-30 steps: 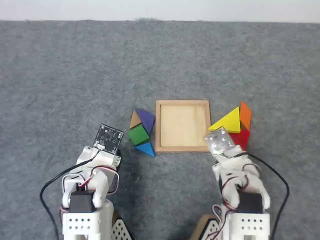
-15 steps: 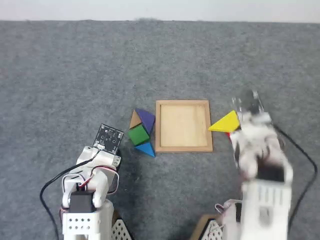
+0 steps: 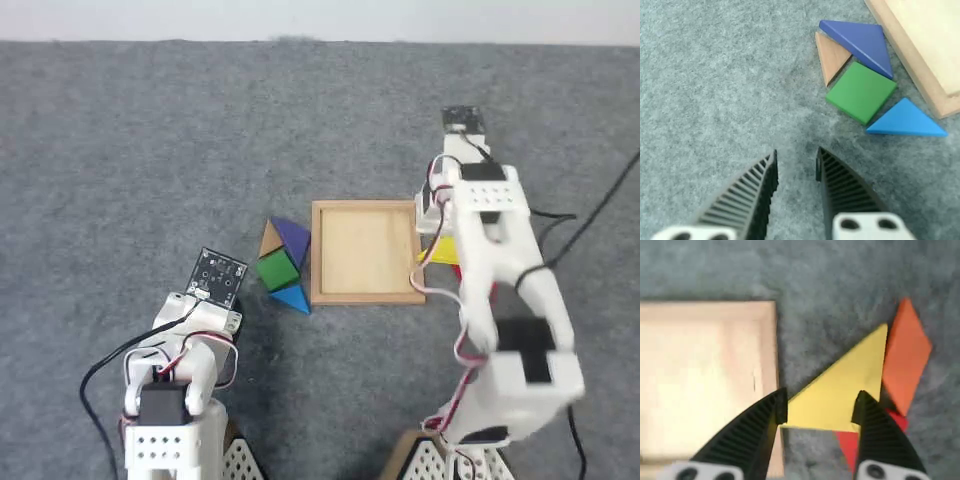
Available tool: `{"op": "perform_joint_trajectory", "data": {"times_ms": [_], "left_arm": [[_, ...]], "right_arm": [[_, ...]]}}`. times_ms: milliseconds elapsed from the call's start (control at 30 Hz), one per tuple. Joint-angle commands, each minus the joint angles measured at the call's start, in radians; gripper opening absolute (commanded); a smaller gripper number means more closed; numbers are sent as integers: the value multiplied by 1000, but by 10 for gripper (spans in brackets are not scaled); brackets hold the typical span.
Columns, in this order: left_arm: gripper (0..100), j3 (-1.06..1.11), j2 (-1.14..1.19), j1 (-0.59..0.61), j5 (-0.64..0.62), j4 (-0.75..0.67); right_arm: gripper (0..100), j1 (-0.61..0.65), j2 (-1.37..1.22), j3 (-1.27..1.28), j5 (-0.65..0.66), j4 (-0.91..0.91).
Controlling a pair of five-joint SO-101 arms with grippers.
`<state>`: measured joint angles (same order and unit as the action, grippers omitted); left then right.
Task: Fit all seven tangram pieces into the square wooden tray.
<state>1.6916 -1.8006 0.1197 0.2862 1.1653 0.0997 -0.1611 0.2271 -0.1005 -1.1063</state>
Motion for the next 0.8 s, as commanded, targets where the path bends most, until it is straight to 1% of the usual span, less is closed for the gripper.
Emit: {"op": "perform_joint_trajectory", "data": {"times_ms": [0, 100, 333, 433, 567, 767], "left_arm": [[130, -8, -15, 5, 5, -14], [130, -8, -15, 5, 5, -14], [130, -8, -15, 5, 5, -14], [130, -8, -15, 5, 5, -14], [130, -8, -15, 5, 5, -14], [130, -8, -15, 5, 5, -14]], "right_arm": [[292, -27, -113, -161, -163, -61], [325, -65, -180, -189, -157, -62], [320, -91, -226, -183, -135, -79], [270, -93, -226, -184, -133, -139], [196, -125, -228, -175, -49, -193], [131, -208, -228, -92, 54, -154]]}}
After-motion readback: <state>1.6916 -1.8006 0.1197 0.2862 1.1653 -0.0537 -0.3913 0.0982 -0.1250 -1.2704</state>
